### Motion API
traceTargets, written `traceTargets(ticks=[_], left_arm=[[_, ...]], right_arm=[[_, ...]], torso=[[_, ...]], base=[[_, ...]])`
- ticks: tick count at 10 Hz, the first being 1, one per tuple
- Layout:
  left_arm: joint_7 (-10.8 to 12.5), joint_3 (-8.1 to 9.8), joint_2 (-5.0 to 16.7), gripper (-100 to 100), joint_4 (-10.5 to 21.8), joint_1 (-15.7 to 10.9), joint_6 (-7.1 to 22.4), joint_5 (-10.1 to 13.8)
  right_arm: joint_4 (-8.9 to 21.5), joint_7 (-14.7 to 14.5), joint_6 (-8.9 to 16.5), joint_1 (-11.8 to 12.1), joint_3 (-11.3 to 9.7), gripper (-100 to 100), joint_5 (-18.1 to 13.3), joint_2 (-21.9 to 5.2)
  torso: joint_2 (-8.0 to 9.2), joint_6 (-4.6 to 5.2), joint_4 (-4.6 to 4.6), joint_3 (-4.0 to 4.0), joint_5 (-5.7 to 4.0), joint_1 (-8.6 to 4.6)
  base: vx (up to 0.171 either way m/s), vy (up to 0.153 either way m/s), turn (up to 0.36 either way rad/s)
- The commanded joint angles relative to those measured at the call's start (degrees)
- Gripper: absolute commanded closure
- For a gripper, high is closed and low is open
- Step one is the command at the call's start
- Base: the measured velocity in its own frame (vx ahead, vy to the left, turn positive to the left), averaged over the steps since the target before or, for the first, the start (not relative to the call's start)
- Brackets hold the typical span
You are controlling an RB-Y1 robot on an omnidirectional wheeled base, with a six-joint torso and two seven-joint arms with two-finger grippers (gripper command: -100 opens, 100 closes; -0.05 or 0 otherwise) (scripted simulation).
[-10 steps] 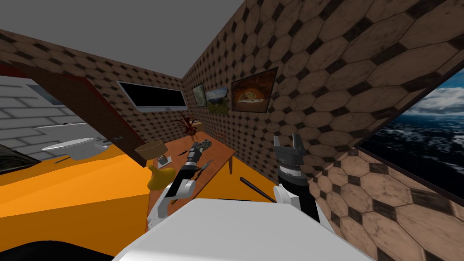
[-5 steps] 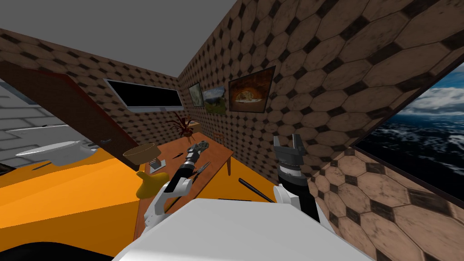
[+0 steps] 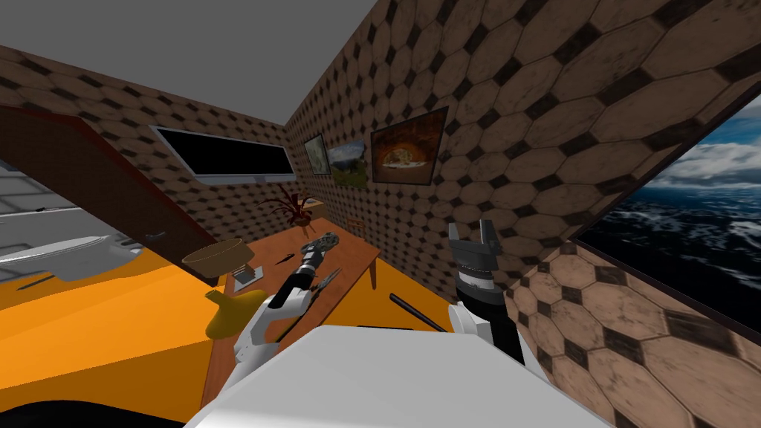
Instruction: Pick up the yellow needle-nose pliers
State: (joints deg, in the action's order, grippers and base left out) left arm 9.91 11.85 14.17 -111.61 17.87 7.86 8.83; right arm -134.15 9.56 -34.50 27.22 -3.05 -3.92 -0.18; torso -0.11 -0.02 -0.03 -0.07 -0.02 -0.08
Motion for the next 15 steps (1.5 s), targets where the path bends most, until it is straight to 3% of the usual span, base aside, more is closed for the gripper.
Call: traceTargets(ticks=[1,3,4,5,6,7,8,10,11,13,14,15], left_arm=[[0.9,1.95,1.3,-100,1.9,-0.6,2.9,0.8],[0.9,1.95,1.3,-100,1.9,-0.6,4.7,0.8],[1.7,3.67,2.4,-100,4.1,-1.5,7.0,1.4],[1.7,3.67,2.4,-100,4.1,-1.5,8.3,1.4],[2.4,5.42,3.4,-100,6.4,-2.3,10.0,2.0],[2.4,5.42,3.4,-100,6.4,-2.3,11.8,2.0],[3.2,7.19,4.4,-100,8.8,-3.2,13.4,2.7],[3.2,7.19,4.4,-100,8.8,-3.2,15.5,2.7],[3.9,8.97,5.3,-100,11.2,-4.0,17.6,3.3],[3.9,8.97,5.3,-100,11.2,-4.0,19.1,3.3],[4.7,10.76,6.1,-100,13.6,-4.8,21.1,3.9],[4.7,10.76,6.1,-100,13.6,-4.8,22.4,3.9]], right_arm=[[0.0,0.0,0.0,0.0,0.0,0,0.0,0.0],[0.0,0.0,0.0,0.0,0.0,0,0.0,0.0],[0.0,0.0,0.0,0.0,0.0,0,0.0,0.0],[0.0,0.0,0.0,0.0,0.0,0,0.0,0.0],[0.0,0.0,0.0,0.0,0.0,0,0.0,0.0],[0.0,0.0,0.0,0.0,0.0,0,0.0,0.0],[0.0,0.0,0.0,0.0,0.0,0,0.0,0.0],[0.0,0.0,0.0,0.0,0.0,0,0.0,0.0],[0.0,0.0,0.0,0.0,0.0,0,0.0,0.0],[0.0,0.0,0.0,0.0,0.0,0,0.0,0.0],[0.0,0.0,0.0,0.0,0.0,0,0.0,0.0],[0.0,0.0,0.0,0.0,0.0,0,0.0,0.0]], torso=[[0.00,0.00,0.00,0.00,0.00,0.00],[-0.09,0.00,-0.02,-0.05,0.00,-0.01],[0.00,-0.01,0.00,0.00,0.00,0.00],[-0.01,0.01,0.00,-0.01,0.00,-0.02],[-0.01,0.00,0.00,-0.01,0.00,-0.01],[-0.08,0.01,-0.01,-0.05,0.00,-0.01],[-0.07,-0.01,-0.02,-0.05,0.00,-0.02],[-0.04,-0.01,-0.01,-0.03,0.00,0.00],[0.05,-0.01,0.01,0.02,0.01,0.03],[0.00,-0.01,0.00,0.00,0.00,0.00],[0.06,-0.01,0.01,0.03,0.00,0.01],[0.01,0.01,0.00,0.00,0.00,0.00]], base=[[0.062,-0.023,-0.077],[0.045,-0.015,-0.017],[0.037,-0.024,-0.074],[0.040,-0.019,-0.043],[0.061,-0.021,-0.068],[0.056,-0.023,-0.034],[0.057,-0.026,-0.067],[0.031,-0.007,-0.020],[0.038,-0.013,-0.070],[0.030,-0.011,-0.014],[0.038,-0.015,-0.084],[0.038,-0.011,-0.034]])
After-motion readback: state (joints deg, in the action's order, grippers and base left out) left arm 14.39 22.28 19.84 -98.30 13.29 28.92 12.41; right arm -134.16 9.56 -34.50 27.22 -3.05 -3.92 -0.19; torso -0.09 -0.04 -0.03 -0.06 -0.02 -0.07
